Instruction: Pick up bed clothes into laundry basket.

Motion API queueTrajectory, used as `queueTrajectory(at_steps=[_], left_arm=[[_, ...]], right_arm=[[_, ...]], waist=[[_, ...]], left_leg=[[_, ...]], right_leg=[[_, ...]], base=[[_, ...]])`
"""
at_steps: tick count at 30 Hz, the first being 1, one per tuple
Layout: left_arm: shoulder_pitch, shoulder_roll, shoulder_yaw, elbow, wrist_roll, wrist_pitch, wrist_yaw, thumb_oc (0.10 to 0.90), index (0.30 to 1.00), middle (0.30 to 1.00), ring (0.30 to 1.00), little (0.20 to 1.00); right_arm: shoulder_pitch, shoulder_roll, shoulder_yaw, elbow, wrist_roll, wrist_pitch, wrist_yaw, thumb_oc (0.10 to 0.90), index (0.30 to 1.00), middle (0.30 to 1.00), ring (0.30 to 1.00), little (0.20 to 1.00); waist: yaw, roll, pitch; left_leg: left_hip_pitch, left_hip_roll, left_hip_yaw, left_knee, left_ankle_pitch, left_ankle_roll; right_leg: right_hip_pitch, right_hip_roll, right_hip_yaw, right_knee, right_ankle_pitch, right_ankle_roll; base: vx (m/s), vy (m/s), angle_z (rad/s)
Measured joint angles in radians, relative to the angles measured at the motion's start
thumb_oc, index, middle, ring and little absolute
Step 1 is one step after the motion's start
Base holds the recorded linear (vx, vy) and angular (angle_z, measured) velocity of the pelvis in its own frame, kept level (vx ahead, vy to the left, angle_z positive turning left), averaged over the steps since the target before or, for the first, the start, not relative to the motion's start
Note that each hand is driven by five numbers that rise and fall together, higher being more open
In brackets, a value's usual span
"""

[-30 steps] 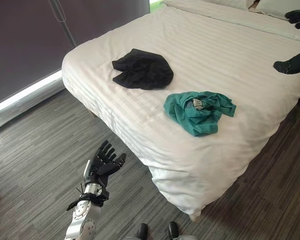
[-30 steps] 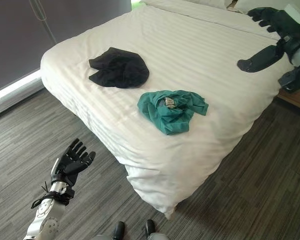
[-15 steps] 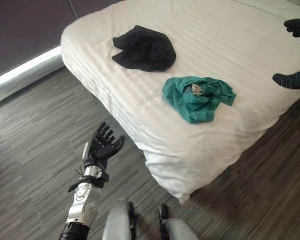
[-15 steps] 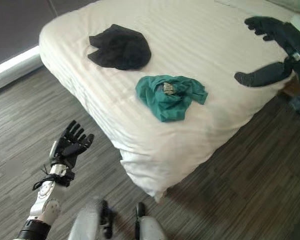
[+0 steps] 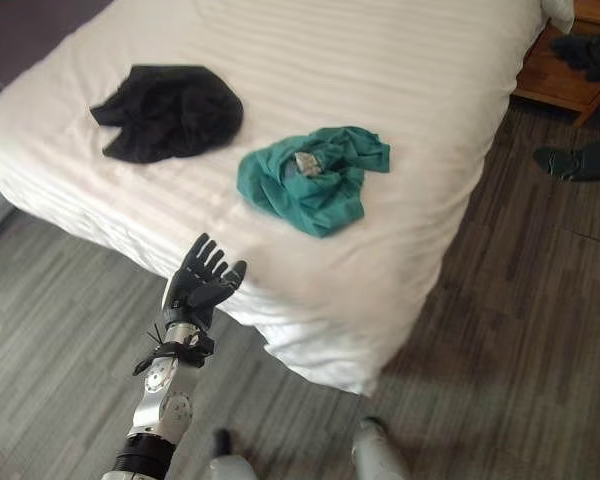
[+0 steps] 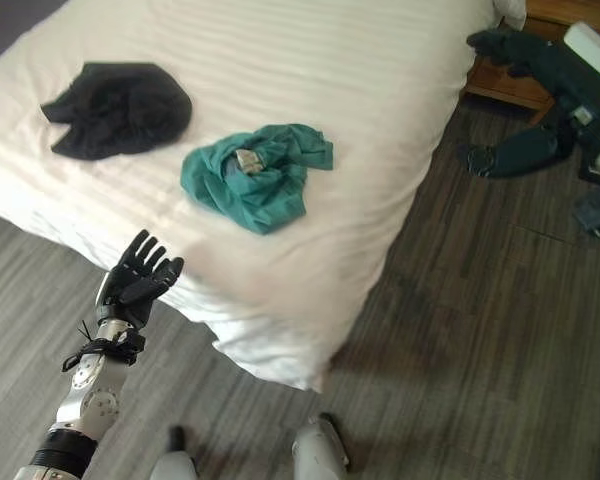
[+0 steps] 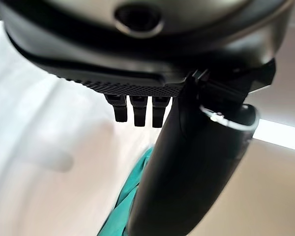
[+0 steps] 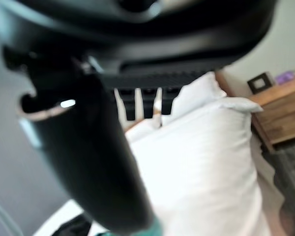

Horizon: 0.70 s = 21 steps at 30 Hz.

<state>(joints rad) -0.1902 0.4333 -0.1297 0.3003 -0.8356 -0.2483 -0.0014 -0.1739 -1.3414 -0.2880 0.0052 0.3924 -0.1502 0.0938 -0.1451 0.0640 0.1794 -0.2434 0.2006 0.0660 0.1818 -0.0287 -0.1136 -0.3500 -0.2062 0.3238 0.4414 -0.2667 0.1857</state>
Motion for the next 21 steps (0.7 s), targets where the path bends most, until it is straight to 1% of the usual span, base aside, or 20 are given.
queueTrajectory(at_steps=[1,2,3,4,5,6,7,8,10,11,12,13,14,15,16,17,18,19,20,21], left_arm=[[-0.025,0.032,0.004,0.002,-0.001,0.0,0.004,0.8,0.9,0.9,0.9,0.9],[-0.046,0.048,0.003,0.004,-0.001,0.001,0.011,0.8,0.9,0.9,0.9,0.9],[-0.073,0.068,-0.004,-0.002,0.002,0.007,0.011,0.8,0.9,0.9,0.9,0.9],[-0.059,0.081,-0.011,-0.02,0.013,0.008,0.011,0.8,0.9,0.9,0.9,0.9],[-0.033,0.095,-0.002,-0.036,0.02,0.013,0.003,0.8,0.9,0.9,0.9,0.9],[-0.008,0.094,-0.006,-0.041,0.032,0.013,-0.008,0.8,0.9,0.9,0.9,0.9],[0.028,0.127,0.026,-0.035,0.042,0.032,-0.007,0.8,0.9,0.9,0.9,0.9],[0.043,0.125,0.04,-0.028,0.051,0.044,-0.004,0.8,0.9,0.9,0.9,0.9],[0.049,0.113,0.032,-0.029,0.056,0.054,-0.006,0.8,0.9,0.9,0.9,0.9],[0.033,0.1,0.017,-0.022,0.053,0.06,-0.007,0.8,0.9,0.9,0.9,0.9],[0.021,0.086,0.007,-0.014,0.053,0.06,-0.007,0.8,0.9,0.9,0.9,0.9],[0.0,0.069,-0.012,-0.002,0.053,0.061,-0.007,0.8,0.9,0.9,0.9,0.9],[-0.009,0.068,-0.028,0.0,0.054,0.062,-0.008,0.8,0.9,0.9,0.9,0.9],[-0.027,0.07,-0.05,-0.001,0.055,0.067,-0.017,0.8,0.9,0.9,0.9,0.9],[-0.034,0.061,-0.071,-0.001,0.055,0.073,-0.019,0.8,0.9,0.9,0.9,0.9],[-0.039,0.063,-0.089,-0.001,0.056,0.08,-0.02,0.8,0.9,0.9,0.9,0.9],[-0.041,0.041,-0.127,0.0,0.062,0.089,-0.027,0.8,0.9,0.9,0.9,0.9],[-0.041,0.011,-0.137,-0.003,0.062,0.092,-0.023,0.8,0.9,0.9,0.9,0.9],[-0.042,-0.023,-0.141,-0.019,0.062,0.092,-0.019,0.8,0.9,0.9,0.9,0.9],[-0.09,-0.065,-0.144,-0.064,0.063,0.096,-0.014,0.8,0.9,0.9,0.9,0.9]], right_arm=[[0.01,0.082,-0.003,-0.012,0.002,-0.003,-0.018,0.8,0.9,0.9,0.9,0.9],[0.044,0.142,-0.005,-0.013,0.003,-0.011,-0.03,0.8,0.9,0.9,0.9,0.9],[0.112,0.216,-0.022,-0.013,0.006,-0.014,-0.033,0.8,0.9,0.9,0.9,0.9],[0.195,0.227,-0.017,0.003,0.005,0.012,-0.028,0.8,0.9,0.9,0.9,0.9],[0.269,0.192,-0.036,-0.014,0.005,0.013,-0.011,0.8,0.9,0.9,0.9,0.9],[0.389,0.175,-0.097,-0.051,0.006,0.011,0.009,0.8,0.9,0.9,0.9,0.9],[0.515,0.185,-0.152,-0.069,0.005,0.008,0.039,0.8,0.9,0.9,0.9,0.9],[0.539,0.204,-0.175,-0.053,0.006,0.0,0.051,0.8,0.9,0.9,0.9,0.9],[0.529,0.214,-0.216,0.01,0.008,0.0,0.049,0.8,0.9,0.9,0.9,0.9],[0.459,0.267,-0.242,0.081,0.038,-0.016,0.035,0.8,0.9,0.9,0.9,0.9],[0.43,0.285,-0.244,0.106,0.053,-0.016,0.022,0.8,0.9,0.9,0.9,0.9],[0.429,0.29,-0.263,0.114,0.059,-0.013,0.01,0.8,0.9,0.9,0.9,0.9],[0.43,0.286,-0.282,0.119,0.059,-0.014,0.009,0.8,0.9,0.9,0.9,0.9],[0.413,0.283,-0.301,0.143,0.061,-0.017,0.005,0.8,0.9,0.9,0.9,0.9],[0.379,0.295,-0.3,0.158,0.062,-0.017,-0.01,0.8,0.9,0.9,0.9,0.9],[0.39,0.299,-0.309,0.154,0.063,-0.017,-0.014,0.8,0.9,0.9,0.9,0.9],[0.439,0.273,-0.328,0.151,0.064,-0.022,-0.015,0.8,0.9,0.9,0.9,0.9],[0.427,0.267,-0.328,0.159,0.063,-0.027,-0.014,0.8,0.9,0.9,0.9,0.9],[0.374,0.272,-0.316,0.171,0.063,-0.028,-0.015,0.8,0.9,0.9,0.9,0.9],[0.319,0.26,-0.325,0.172,0.066,-0.029,-0.024,0.8,0.9,0.9,0.9,0.9]], waist=[[-0.012,0.0,-0.001],[-0.029,-0.009,0.006],[-0.037,-0.019,0.025],[-0.01,0.002,0.015],[0.006,0.019,0.017],[-0.02,0.032,0.019],[-0.028,0.018,0.034],[-0.051,0.013,0.035],[-0.084,-0.004,0.041],[-0.099,-0.014,0.061],[-0.115,-0.026,0.065],[-0.134,-0.04,0.07],[-0.154,-0.047,0.072],[-0.182,-0.052,0.072],[-0.187,-0.05,0.07],[-0.19,-0.05,0.065],[-0.21,-0.057,0.043],[-0.201,-0.027,0.034],[-0.176,0.01,0.014],[-0.163,0.075,-0.01]], left_leg=[[0.014,-0.015,-0.002,-0.011,-0.014,-0.084],[-0.035,-0.031,0.006,0.104,-0.063,-0.059],[-0.154,-0.043,0.004,0.33,-0.12,0.01],[-0.167,-0.076,0.023,0.227,-0.166,0.119],[-0.153,-0.077,0.028,0.209,-0.126,0.051],[-0.13,-0.093,0.036,0.177,-0.141,0.124],[-0.055,-0.105,-0.001,0.096,-0.106,0.093],[-0.024,-0.115,-0.014,0.054,-0.095,0.103],[0.034,-0.14,-0.017,-0.018,-0.087,0.129],[0.107,-0.151,-0.038,-0.091,-0.098,0.17],[0.135,-0.16,-0.041,-0.106,-0.106,0.182],[0.18,-0.181,-0.069,-0.135,-0.091,0.158],[0.215,-0.196,-0.087,-0.157,-0.094,0.159],[0.281,-0.215,-0.102,-0.194,-0.103,0.173],[0.348,-0.218,-0.104,-0.229,-0.138,0.203],[0.38,-0.231,-0.115,-0.242,-0.136,0.188],[0.465,-0.271,-0.143,-0.27,-0.169,0.171],[0.489,-0.267,-0.128,-0.251,-0.204,0.159],[0.483,-0.273,-0.071,-0.196,-0.242,0.146],[0.429,-0.27,0.02,-0.173,-0.24,0.13]], right_leg=[[-0.001,-0.03,-0.039,-0.002,0.032,0.0],[0.01,-0.049,-0.038,-0.003,0.08,0.015],[0.023,-0.043,-0.044,0.02,0.14,-0.053],[-0.035,-0.021,-0.013,0.118,0.248,-0.088],[-0.079,-0.002,0.015,0.189,0.318,-0.07],[-0.111,0.046,0.035,0.309,0.323,-0.061],[-0.136,0.153,0.064,0.477,0.322,-0.024],[-0.139,0.205,0.043,0.518,0.318,-0.041],[-0.159,0.264,0.034,0.522,0.295,-0.055],[-0.173,0.373,0.069,0.474,0.173,-0.08],[-0.187,0.419,0.085,0.437,0.123,-0.108],[-0.192,0.45,0.104,0.352,0.108,-0.099],[-0.194,0.458,0.104,0.259,0.115,-0.089],[-0.195,0.459,0.1,0.059,0.16,-0.088],[-0.202,0.458,0.072,-0.068,0.178,-0.071],[-0.188,0.433,0.052,-0.139,0.203,-0.051],[-0.17,0.383,-0.019,-0.155,0.327,-0.064],[-0.194,0.377,-0.101,-0.092,0.333,-0.07],[-0.235,0.354,-0.204,-0.03,0.282,-0.058],[-0.268,0.355,-0.257,-0.023,0.287,-0.151]], base=[[0.37,0.827,-0.59],[0.24,0.676,0.18],[0.23,0.665,0.04],[0.39,0.759,-0.4],[0.33,0.605,-0.37],[0.34,0.453,-0.16],[0.26,0.258,0.33],[0.42,0.394,0.17],[0.41,0.332,0.1],[0.58,0.3,-0.04],[0.5,0.236,0.19],[0.45,0.211,0.51],[0.53,0.247,0.82],[0.66,0.282,0.73],[0.5,0.197,0.71],[0.46,0.228,0.87],[0.32,0.175,0.83],[0.44,0.239,0.4],[0.28,0.124,-0.23],[0.51,0.251,-0.66]])
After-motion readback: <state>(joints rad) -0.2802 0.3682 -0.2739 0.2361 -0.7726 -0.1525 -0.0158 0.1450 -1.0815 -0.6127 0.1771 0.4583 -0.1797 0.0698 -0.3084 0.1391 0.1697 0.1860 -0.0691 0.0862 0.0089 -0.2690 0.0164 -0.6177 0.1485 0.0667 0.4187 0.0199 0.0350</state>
